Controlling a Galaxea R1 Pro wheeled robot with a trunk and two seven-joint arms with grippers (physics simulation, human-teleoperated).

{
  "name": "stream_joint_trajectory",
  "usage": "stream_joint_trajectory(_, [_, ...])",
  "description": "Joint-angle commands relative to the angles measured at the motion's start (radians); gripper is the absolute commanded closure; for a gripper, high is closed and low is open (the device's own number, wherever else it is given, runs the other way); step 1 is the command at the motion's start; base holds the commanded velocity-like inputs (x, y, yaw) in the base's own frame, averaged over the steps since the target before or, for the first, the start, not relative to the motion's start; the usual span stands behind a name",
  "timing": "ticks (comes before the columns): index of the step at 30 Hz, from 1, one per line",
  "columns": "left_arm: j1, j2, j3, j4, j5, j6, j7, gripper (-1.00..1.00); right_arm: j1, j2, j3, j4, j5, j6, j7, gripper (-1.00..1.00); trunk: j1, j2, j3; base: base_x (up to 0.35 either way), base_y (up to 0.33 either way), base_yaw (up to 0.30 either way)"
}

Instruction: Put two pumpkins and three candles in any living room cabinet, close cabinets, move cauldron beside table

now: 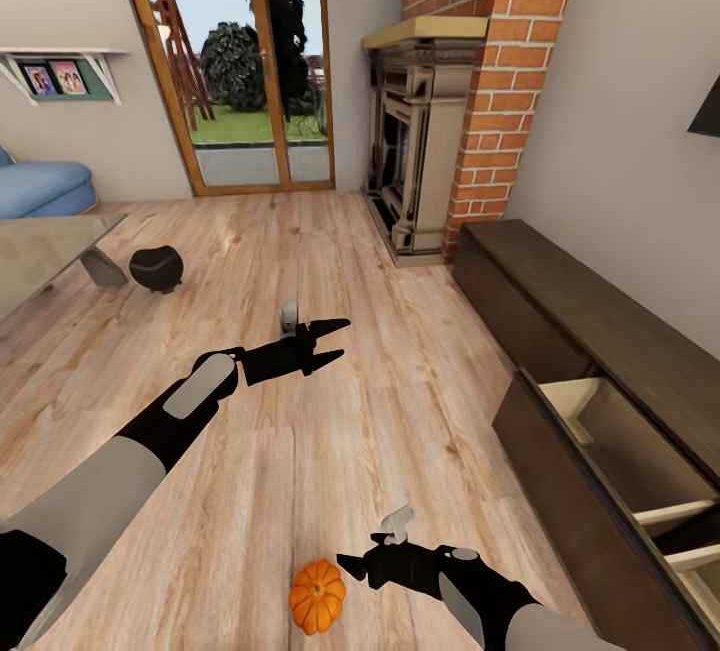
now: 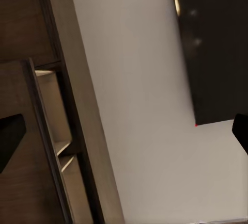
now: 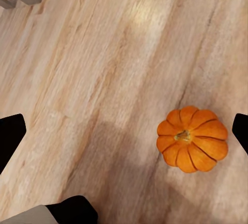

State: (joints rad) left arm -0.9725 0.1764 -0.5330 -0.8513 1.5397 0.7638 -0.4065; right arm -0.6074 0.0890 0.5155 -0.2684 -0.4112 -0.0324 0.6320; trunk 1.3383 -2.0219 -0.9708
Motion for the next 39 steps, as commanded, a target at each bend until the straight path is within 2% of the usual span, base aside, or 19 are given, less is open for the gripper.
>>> stream_joint_trajectory(1, [0.0, 0.0, 0.0, 0.0, 0.0, 0.0, 0.0, -1.0, 0.0, 0.0, 0.0, 0.0, 0.0, 0.0, 0.0, -1.0, 0.004, -0.007, -0.003, 0.0, 0.0, 0.0])
stream_joint_trajectory(39, [0.0, 0.005, 0.001, 0.0, 0.002, 0.0, 0.0, -1.0, 0.0, 0.002, 0.0, 0.003, -0.001, 0.0, -0.003, -1.0, 0.15, -0.273, -0.122, 0.0, 0.0, 0.0])
